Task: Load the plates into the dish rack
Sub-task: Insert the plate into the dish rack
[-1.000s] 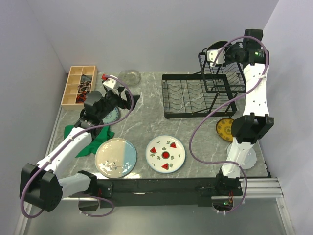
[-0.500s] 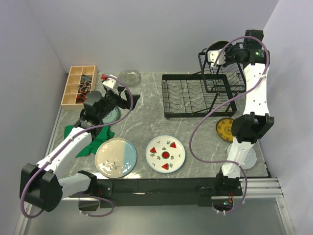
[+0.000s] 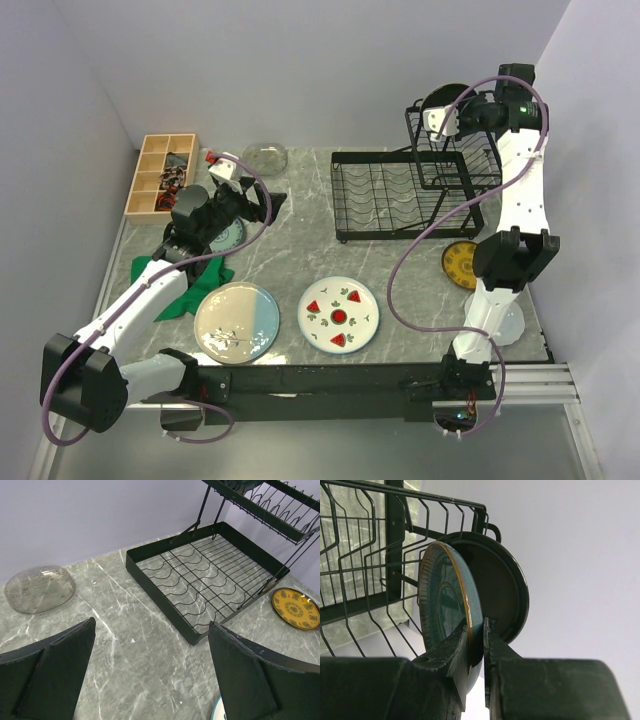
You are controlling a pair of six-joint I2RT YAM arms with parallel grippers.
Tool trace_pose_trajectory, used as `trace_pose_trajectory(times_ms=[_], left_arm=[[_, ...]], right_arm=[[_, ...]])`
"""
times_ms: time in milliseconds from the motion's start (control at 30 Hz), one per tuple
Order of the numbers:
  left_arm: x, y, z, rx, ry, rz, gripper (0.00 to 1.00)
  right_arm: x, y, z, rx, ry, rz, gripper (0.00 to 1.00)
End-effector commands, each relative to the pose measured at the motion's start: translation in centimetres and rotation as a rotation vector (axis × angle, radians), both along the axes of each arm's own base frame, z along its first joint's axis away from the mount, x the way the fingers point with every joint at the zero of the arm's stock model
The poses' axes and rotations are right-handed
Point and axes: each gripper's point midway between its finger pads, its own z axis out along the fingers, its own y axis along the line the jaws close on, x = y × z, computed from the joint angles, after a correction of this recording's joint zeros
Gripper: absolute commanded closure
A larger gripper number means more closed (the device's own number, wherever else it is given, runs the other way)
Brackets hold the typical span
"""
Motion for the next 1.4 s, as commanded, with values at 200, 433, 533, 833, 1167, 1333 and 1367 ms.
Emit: trace_pose_trajectory(times_ms=[200,433,533,833,1167,1333,1367], left_arm=[[-0.1,0.4,2.4,-0.058,-0.056,0.024,0.01],[-0.3,0.3,2.3,-0.076,-0.049,0.018,0.01],[-0.4,0.4,2.3,-0.078,-0.047,0.021,0.0],[-0.5,0.6,2.3,-0.084,-0.045,0.03,0.01],[-0.6,0.7,2.2,-0.097,-0.035,0.036,0.0],[-0.5,0.6,2.2,-0.096,-0.034,0.036,0.01],[-0.5,0.6,2.2,-0.095,-0.035,0.036,0.01]], right_arm=[[0.4,0.4,2.1,-0.04,-0.101,0.079,1.0],[0.3,0.9,2.9,-0.041,-0.127,0.109,1.0],[0.5,0.7,2.4,-0.043,-0.114,0.106,1.0],[1.2,0.5,1.6,-0.042,-0.108,0.106,1.0],[2.0,0.4,1.3,-0.037,-0.119,0.111,1.0],[2.0,0.6,1.7,-0.038,-0.132,0.119,1.0],[2.0,0.6,1.8,-0.036,-0.135,0.119,1.0]])
